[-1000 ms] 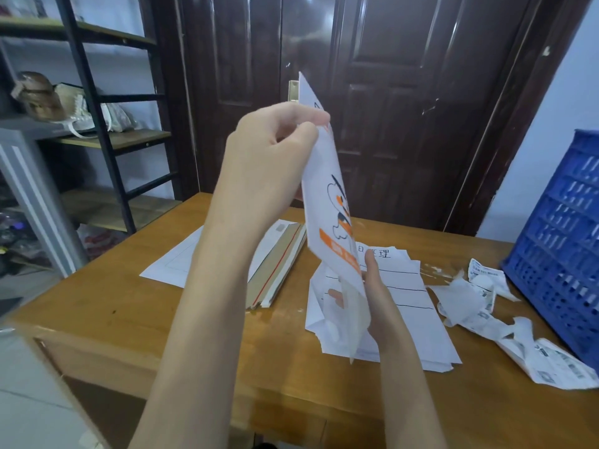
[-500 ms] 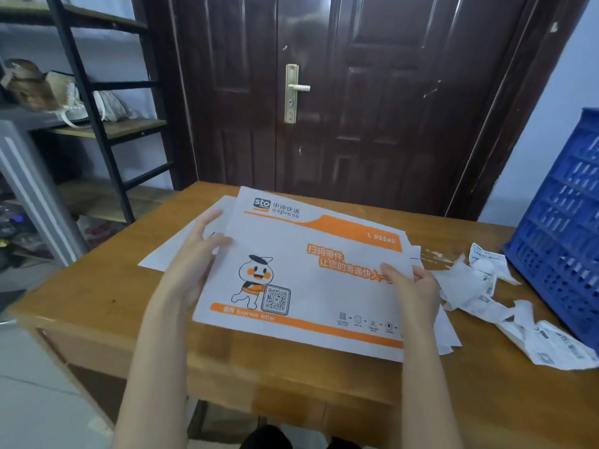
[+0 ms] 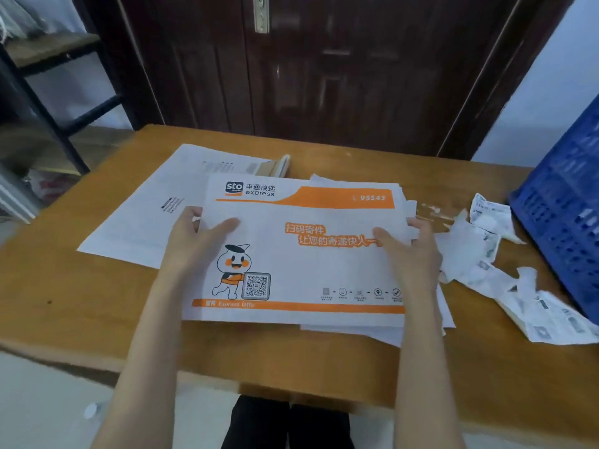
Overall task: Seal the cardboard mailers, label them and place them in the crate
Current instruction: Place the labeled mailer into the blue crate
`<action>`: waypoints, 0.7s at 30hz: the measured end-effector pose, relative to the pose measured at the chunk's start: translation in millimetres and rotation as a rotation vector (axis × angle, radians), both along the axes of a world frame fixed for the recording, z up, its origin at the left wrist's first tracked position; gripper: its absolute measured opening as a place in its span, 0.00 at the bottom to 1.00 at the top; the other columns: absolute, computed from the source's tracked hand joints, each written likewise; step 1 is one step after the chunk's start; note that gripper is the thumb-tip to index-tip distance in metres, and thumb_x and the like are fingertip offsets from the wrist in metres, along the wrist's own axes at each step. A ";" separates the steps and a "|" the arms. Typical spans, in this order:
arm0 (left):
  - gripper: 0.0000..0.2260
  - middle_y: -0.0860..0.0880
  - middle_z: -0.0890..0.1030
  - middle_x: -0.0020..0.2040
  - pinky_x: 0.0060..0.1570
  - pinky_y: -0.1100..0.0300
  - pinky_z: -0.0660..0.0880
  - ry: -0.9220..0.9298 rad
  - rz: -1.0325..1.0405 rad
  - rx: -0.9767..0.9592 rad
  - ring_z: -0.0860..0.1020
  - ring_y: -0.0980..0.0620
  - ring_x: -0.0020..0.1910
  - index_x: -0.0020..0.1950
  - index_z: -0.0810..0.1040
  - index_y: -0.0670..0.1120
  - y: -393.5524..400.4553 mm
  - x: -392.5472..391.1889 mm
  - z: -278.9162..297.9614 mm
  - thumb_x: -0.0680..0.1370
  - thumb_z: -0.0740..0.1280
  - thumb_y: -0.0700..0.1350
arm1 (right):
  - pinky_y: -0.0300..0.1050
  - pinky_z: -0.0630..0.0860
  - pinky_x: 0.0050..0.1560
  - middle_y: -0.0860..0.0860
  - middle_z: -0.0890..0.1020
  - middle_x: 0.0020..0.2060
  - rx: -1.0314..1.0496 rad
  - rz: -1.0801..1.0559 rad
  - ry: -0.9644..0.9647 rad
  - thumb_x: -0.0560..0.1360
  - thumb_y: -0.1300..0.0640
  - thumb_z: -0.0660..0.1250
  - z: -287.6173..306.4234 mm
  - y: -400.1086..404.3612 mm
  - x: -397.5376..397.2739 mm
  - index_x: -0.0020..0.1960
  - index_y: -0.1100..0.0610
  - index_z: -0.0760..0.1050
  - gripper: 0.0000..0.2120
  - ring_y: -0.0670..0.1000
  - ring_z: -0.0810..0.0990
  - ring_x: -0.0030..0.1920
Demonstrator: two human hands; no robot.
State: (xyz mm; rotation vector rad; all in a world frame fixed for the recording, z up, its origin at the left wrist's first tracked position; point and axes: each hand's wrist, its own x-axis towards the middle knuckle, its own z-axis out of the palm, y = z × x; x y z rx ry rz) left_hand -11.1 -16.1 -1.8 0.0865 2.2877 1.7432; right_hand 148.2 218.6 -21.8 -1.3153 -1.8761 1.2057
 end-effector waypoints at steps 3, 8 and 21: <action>0.18 0.53 0.83 0.46 0.47 0.47 0.80 0.007 -0.046 -0.079 0.84 0.50 0.43 0.55 0.72 0.50 10.2 -15.4 24.4 0.71 0.74 0.52 | 0.44 0.73 0.43 0.47 0.79 0.49 -0.027 -0.031 0.035 0.70 0.46 0.73 26.0 6.6 -5.3 0.61 0.50 0.70 0.24 0.50 0.79 0.48; 0.21 0.49 0.82 0.50 0.52 0.47 0.77 -0.082 -0.116 -0.156 0.81 0.47 0.48 0.58 0.71 0.46 25.9 -24.1 79.8 0.71 0.75 0.51 | 0.44 0.70 0.44 0.45 0.78 0.47 -0.037 -0.086 -0.034 0.71 0.46 0.72 94.3 11.2 -2.6 0.58 0.53 0.70 0.21 0.49 0.77 0.47; 0.13 0.49 0.85 0.47 0.52 0.45 0.79 -0.098 -0.507 -0.117 0.84 0.46 0.45 0.54 0.80 0.49 90.9 -45.1 202.7 0.72 0.74 0.48 | 0.46 0.71 0.43 0.49 0.78 0.45 0.024 -0.314 -0.140 0.72 0.46 0.70 226.2 22.9 36.9 0.56 0.55 0.69 0.19 0.51 0.76 0.44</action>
